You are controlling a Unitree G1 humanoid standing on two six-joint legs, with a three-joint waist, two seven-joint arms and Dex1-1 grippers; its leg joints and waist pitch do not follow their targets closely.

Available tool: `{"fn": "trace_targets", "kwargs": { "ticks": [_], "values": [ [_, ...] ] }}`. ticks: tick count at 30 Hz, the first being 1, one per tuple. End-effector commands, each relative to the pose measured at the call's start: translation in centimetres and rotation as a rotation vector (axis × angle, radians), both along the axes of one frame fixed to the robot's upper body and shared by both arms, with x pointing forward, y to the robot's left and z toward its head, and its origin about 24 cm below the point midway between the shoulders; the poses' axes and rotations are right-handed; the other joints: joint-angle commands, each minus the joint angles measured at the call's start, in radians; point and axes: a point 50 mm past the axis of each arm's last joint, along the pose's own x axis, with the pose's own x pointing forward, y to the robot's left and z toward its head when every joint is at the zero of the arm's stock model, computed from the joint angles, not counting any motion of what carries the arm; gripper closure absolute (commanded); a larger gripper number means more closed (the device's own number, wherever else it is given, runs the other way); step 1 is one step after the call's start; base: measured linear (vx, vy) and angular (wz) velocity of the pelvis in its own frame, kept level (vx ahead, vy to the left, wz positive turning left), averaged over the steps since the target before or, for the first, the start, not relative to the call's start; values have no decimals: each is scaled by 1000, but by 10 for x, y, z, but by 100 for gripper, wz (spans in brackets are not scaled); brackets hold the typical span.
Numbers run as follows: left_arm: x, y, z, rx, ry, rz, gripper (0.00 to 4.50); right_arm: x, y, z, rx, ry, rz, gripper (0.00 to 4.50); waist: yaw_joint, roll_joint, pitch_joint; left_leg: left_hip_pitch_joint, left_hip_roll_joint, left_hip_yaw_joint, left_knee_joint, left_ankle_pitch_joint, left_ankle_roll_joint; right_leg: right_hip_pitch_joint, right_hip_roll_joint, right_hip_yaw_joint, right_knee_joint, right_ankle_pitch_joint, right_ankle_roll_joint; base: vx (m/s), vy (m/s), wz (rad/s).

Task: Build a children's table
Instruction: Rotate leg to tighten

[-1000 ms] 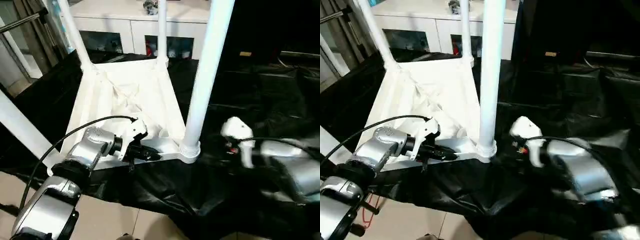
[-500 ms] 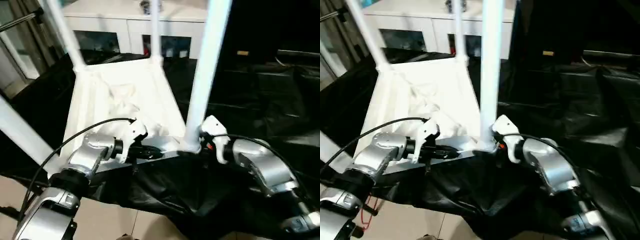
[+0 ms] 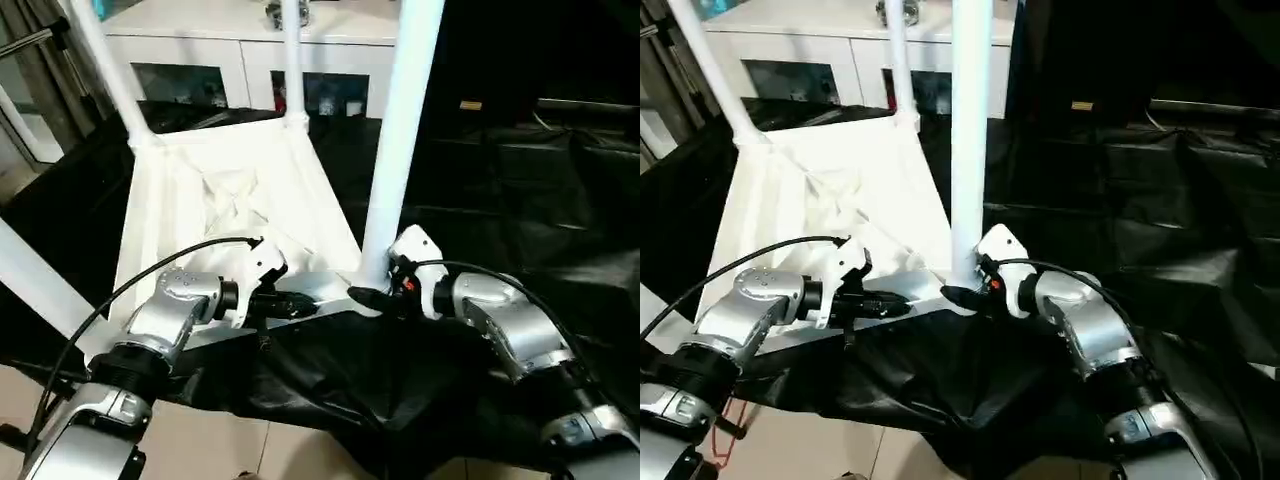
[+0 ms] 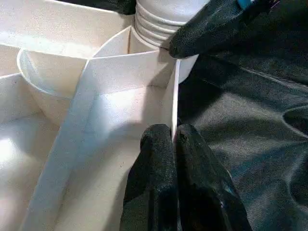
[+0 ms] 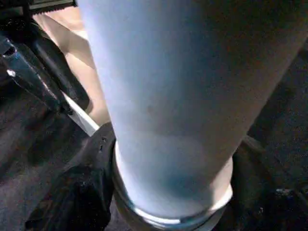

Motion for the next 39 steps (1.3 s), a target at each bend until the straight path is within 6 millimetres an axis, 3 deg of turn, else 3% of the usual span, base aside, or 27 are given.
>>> {"fn": "trace_targets", "kwargs": {
  "ticks": [1,7,8,9,11,12,14,15,16,18,21,22,24,27,28,29,31,32,33,36,37,39],
  "values": [
    [-2,-5,-3,-24,10,13,450,-2,5,-13,-30,44,-15,173,9,-19,-59,7,30,-22,-66,-190,30,46,-81,47,-86,-290,-183,0,0,0],
    [17,-24,-4,11,-37,229,450,7,19,-32,-14,72,-278,175,2,-20,-54,14,30,-24,-71,-232,5,39,-82,47,-95,-363,-175,0,0,0],
    [17,-25,-4,11,-38,236,450,7,19,-32,-13,75,-287,175,0,-18,-52,21,28,-23,-72,-258,-5,34,-80,46,-101,-397,-170,0,0,0],
    [24,-35,-3,8,-53,302,450,9,27,-37,-7,91,-345,175,2,-21,-54,24,28,-25,-71,-266,-8,36,-83,47,-102,-414,-164,0,0,0],
    [29,-46,-1,2,-68,343,450,10,36,-40,-16,88,-388,175,1,-21,-47,26,27,-26,-76,-297,-10,33,-83,45,-110,-452,-150,0,0,0],
    [31,-55,0,4,-84,363,450,11,43,-41,-21,82,-411,175,-1,-16,-44,34,26,-27,-77,-335,-16,26,-83,44,-118,-499,-138,0,0,0],
    [34,-62,2,10,-105,383,450,11,52,-41,-25,72,-417,175,2,-14,-47,41,22,-32,-77,-358,-20,30,-85,41,-123,-540,-117,0,0,0],
    [34,-69,2,17,-121,372,450,10,62,-39,-16,57,-394,175,3,-19,-50,37,22,-31,-79,-342,-13,31,-85,43,-123,-523,-111,0,0,0],
    [33,-72,2,21,-128,363,450,10,67,-38,2,61,-384,119,4,-22,-51,35,20,-31,-80,-336,-3,31,-85,43,-122,-511,-111,0,0,0],
    [30,-78,2,26,-138,313,450,9,76,-33,56,63,-344,105,5,-21,-52,28,23,-34,-84,-323,9,36,-88,42,-118,-489,-112,0,0,0],
    [28,-73,2,22,-150,272,450,10,76,-28,88,56,-297,69,4,-20,-52,23,26,-35,-88,-325,13,37,-90,43,-114,-460,-124,0,0,0],
    [27,-69,2,21,-152,256,450,10,72,-26,83,47,-267,61,2,-32,-51,22,25,-34,-88,-332,15,37,-89,43,-115,-465,-123,0,0,0],
    [23,-61,3,11,-156,211,450,10,64,-23,68,29,-214,40,5,-29,-53,17,26,-36,-88,-322,22,41,-95,44,-113,-471,-116,0,0,0],
    [12,-45,4,-23,-153,95,450,8,42,-17,-9,-13,-62,40,3,-36,-51,9,30,-37,-90,-305,35,46,-95,44,-111,-465,-108,0,0,0],
    [9,-40,3,-19,-144,73,450,7,36,-15,-12,-12,-33,40,3,-35,-53,15,29,-34,-87,-292,38,39,-95,46,-112,-462,-114,0,0,0],
    [7,-37,2,-13,-139,56,450,6,31,-13,-13,-13,-11,40,6,-35,-55,18,30,-32,-85,-280,38,39,-96,47,-111,-443,-123,0,0,0],
    [2,-27,1,-5,-123,20,450,4,19,-6,-16,-18,57,40,13,-35,-60,11,34,-29,-83,-211,52,48,-90,47,-91,-287,-171,0,0,0],
    [1,-24,1,-4,-120,10,450,3,16,-4,-16,-18,82,40,15,-33,-60,10,35,-27,-82,-202,59,47,-89,47,-88,-258,-179,0,0,0],
    [-1,-22,2,-13,-119,-10,450,1,11,-1,-16,-8,110,40,21,-37,-64,13,36,-25,-78,-175,68,48,-86,47,-80,-197,-196,0,0,0],
    [-5,-15,4,-30,-111,-45,450,-4,3,4,-18,12,174,40,26,-34,-75,4,35,-21,-66,-72,109,53,-84,45,-54,-5,-247,0,0,0],
    [-9,-12,5,-39,-96,-78,450,-7,0,6,-24,21,220,40,28,-39,-74,1,34,-19,-63,-53,127,52,-83,43,-51,36,-257,0,0,0],
    [-12,-7,7,-50,-78,-111,450,-11,-3,8,-30,37,270,40,31,-38,-70,1,34,-17,-63,-79,136,51,-86,42,-56,-2,-257,0,0,0]
  ]
}}
